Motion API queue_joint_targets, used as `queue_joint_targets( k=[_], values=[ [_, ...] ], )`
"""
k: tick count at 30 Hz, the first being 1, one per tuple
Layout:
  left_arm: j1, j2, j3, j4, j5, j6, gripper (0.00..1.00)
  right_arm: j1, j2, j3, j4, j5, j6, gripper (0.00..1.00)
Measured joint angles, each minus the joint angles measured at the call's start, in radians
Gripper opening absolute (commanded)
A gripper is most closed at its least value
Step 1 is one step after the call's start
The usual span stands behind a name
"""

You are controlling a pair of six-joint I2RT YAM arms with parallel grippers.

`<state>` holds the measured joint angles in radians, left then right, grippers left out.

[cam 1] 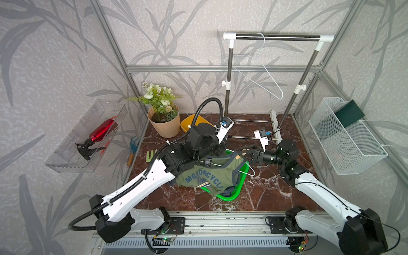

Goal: Remove the clothespins securing tank tops to the hanger
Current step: Remove the clothespin from the hanger, then place the clothespin in the storage box.

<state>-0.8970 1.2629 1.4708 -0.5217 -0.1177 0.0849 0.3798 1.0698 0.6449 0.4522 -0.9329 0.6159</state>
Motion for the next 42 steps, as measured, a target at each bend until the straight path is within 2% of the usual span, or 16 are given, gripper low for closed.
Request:
queue_joint_targets(
  k=[3,13,22,26,30,36,42],
  values=[
    [0.001,-0.005,0.0,0.0,0.0,0.0,0.0,0.0,-0.005,0.0,0.001,0.011,-0.002,0.48],
    [0.01,-0.033,-0.032,0.005,-0.008,0.0,0.0,0.0,-0.01,0.0,0.006,0.043,-0.004,0.12],
    [0.034,-0.055,-0.119,0.014,-0.007,-0.01,0.0,0.0,-0.01,0.003,-0.021,0.072,-0.023,0.08],
    [0.043,-0.09,-0.183,0.014,-0.01,-0.021,0.0,0.0,0.027,0.066,-0.095,0.087,-0.071,0.08],
    [0.049,-0.132,-0.249,0.014,-0.018,-0.038,0.0,0.0,0.179,0.22,-0.133,0.087,-0.11,0.11],
    [0.084,-0.164,-0.309,0.016,-0.025,-0.061,0.0,0.035,0.55,0.494,-0.134,0.112,-0.132,0.11],
    [0.116,-0.18,-0.327,0.021,-0.027,-0.074,0.0,0.116,0.877,0.732,-0.162,0.218,-0.145,0.12]
  ],
)
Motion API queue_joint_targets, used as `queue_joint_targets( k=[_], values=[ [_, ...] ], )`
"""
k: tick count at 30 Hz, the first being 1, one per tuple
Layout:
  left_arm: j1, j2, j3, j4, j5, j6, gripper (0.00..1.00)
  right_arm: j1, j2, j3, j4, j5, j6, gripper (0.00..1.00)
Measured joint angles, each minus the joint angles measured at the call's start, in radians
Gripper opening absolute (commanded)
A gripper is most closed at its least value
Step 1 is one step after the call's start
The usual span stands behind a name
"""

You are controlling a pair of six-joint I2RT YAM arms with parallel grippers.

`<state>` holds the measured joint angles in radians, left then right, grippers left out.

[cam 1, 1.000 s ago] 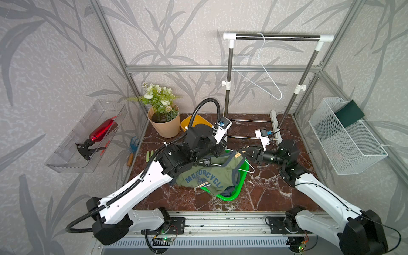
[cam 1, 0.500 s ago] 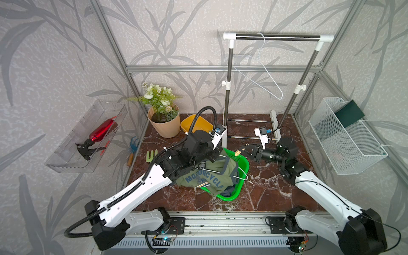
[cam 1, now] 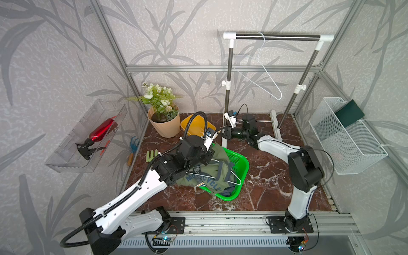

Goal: Remove the clothespins securing tank tops to the hanger
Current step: Place the clothespin in the storage box.

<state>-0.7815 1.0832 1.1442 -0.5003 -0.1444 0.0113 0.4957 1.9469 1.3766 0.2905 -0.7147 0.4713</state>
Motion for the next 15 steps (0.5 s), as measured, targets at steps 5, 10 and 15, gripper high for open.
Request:
queue_joint_targets(
  k=[5,10,15],
  values=[
    [0.015,-0.006,-0.01,-0.001,0.008,-0.008,0.0,0.029,0.129,0.073,0.029,0.159,0.043,0.12],
    [0.024,-0.004,-0.02,0.004,0.025,-0.015,0.0,0.035,0.234,0.157,0.063,0.333,0.089,0.14],
    [0.027,-0.003,-0.031,0.011,0.043,-0.026,0.0,0.065,0.322,0.257,0.095,0.463,0.11,0.13]
  ],
)
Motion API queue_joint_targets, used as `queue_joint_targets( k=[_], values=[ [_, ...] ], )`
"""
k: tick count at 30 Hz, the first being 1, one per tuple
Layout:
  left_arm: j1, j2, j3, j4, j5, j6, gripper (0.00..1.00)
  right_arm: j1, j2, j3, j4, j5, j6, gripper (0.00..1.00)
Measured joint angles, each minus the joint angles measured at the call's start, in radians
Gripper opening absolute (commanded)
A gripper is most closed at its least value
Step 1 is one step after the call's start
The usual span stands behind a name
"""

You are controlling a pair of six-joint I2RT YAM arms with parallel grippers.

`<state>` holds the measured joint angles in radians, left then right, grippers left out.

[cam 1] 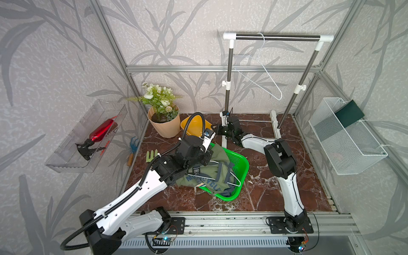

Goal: Remove the clothespins securing tank tops to the hanger
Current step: Place the clothespin in the storage box.

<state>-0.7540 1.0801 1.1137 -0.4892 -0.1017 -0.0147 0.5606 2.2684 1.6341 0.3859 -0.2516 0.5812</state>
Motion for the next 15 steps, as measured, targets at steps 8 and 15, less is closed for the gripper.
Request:
queue_joint_targets(
  k=[8,15],
  values=[
    [0.01,0.0,-0.004,0.004,0.011,-0.005,0.0,0.055,0.129,0.157,-0.005,0.137,0.027,0.36],
    [0.02,0.0,-0.004,0.005,0.025,-0.005,0.0,0.066,0.177,0.283,-0.13,0.169,0.004,0.99]
  ],
)
